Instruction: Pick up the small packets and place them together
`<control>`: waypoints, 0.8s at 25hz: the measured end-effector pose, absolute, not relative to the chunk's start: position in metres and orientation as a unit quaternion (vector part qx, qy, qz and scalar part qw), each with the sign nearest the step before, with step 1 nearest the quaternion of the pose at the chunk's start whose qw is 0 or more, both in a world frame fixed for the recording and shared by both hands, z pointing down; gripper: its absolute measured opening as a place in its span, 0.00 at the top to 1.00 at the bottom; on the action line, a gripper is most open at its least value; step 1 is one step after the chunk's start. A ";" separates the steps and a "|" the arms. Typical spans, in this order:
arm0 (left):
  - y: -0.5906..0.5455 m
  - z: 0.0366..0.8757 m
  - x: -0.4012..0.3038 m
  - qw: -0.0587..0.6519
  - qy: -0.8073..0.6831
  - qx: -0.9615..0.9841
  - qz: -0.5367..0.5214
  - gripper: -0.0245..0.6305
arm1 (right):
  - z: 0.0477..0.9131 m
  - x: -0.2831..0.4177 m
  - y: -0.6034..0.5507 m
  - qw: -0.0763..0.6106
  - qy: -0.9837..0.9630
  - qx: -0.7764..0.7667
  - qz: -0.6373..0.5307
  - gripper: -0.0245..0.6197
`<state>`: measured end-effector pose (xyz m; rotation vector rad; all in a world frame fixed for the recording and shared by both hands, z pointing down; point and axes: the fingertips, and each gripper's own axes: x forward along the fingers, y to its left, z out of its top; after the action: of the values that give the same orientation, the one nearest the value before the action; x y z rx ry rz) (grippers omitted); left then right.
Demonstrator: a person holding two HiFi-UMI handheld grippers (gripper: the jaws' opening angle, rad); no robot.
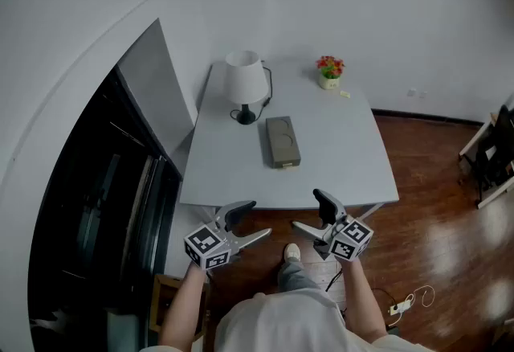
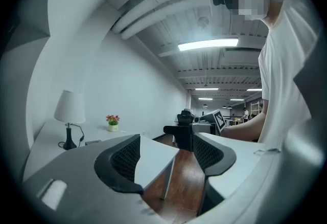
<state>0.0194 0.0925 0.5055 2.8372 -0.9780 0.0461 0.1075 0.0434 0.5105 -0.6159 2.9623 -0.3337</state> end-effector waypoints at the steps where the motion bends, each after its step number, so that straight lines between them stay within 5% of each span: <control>1: 0.081 0.506 0.019 0.070 -0.326 0.943 0.018 0.48 | 0.513 0.108 0.031 0.050 0.971 -0.202 -0.114 0.16; 20: -0.128 0.499 0.046 0.077 -0.356 0.931 0.004 0.48 | 0.540 0.137 -0.173 0.054 0.958 -0.194 -0.204 0.16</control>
<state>0.0463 -0.1280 0.4990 2.7914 -1.0670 0.0135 0.1375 -0.1734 0.5402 -0.5898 2.9101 -0.6209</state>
